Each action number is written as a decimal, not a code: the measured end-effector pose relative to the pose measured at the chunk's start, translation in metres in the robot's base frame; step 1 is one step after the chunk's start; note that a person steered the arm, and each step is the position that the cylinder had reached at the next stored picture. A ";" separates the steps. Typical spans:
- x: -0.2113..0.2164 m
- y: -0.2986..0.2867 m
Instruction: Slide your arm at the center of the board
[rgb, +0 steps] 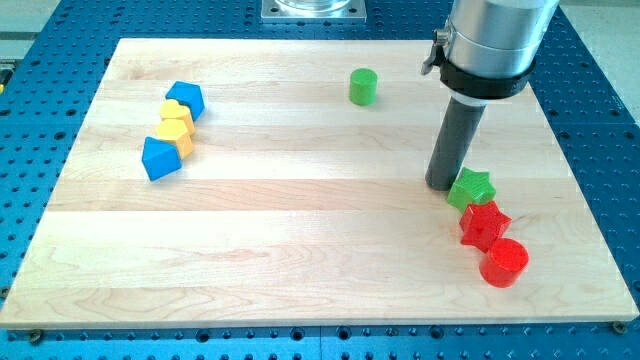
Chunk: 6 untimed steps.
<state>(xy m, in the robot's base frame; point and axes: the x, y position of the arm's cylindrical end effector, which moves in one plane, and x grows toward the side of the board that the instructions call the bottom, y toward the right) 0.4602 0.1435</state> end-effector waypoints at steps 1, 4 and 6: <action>-0.001 0.005; -0.053 -0.027; -0.148 -0.126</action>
